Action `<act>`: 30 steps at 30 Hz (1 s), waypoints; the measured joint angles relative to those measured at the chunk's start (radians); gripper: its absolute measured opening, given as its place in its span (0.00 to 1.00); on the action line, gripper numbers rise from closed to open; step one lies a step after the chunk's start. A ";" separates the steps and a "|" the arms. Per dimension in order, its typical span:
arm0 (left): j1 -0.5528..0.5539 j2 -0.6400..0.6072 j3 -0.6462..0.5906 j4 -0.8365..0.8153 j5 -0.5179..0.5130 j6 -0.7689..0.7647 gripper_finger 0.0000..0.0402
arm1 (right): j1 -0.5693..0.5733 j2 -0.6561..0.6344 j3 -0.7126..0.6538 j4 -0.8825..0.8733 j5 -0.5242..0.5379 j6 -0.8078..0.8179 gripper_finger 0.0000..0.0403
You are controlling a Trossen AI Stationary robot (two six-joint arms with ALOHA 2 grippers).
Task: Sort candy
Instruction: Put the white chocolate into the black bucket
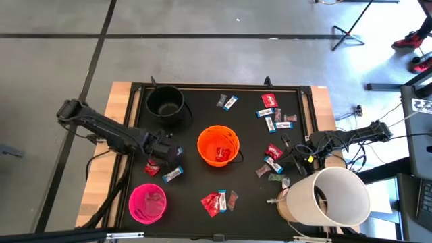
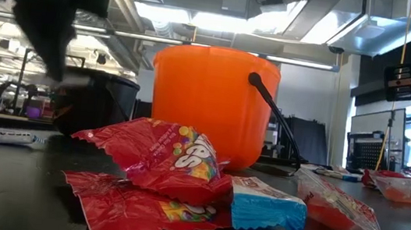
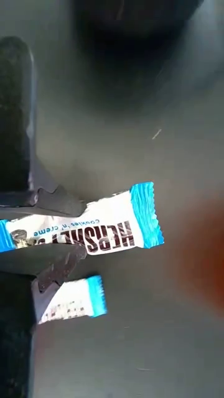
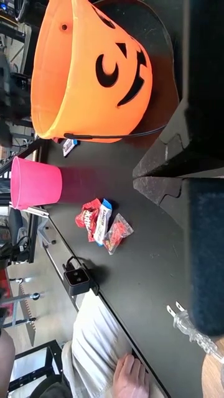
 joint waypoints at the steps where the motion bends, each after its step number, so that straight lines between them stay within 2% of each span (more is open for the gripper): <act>1: 0.000 -0.010 0.026 -0.029 -0.032 0.014 0.12 | 0.000 0.000 0.000 0.000 0.000 0.000 0.00; 9: 0.079 -0.085 0.196 -0.238 -0.337 0.071 0.11 | 0.000 0.000 0.000 0.000 0.000 0.000 0.00; 17: 0.293 -0.163 0.248 -0.255 -0.501 0.170 0.11 | 0.000 0.000 0.000 0.000 0.000 0.000 0.00; 20: 0.392 -0.164 0.248 -0.258 -0.520 0.180 0.11 | 0.000 0.000 0.000 0.000 0.000 0.000 0.00; 26: 0.555 -0.150 0.248 -0.257 -0.470 0.225 0.11 | 0.000 0.000 0.000 0.000 0.000 0.000 0.00; 30: 0.609 -0.150 0.248 -0.256 -0.470 0.234 0.19 | 0.000 0.000 0.000 0.000 0.000 0.000 0.00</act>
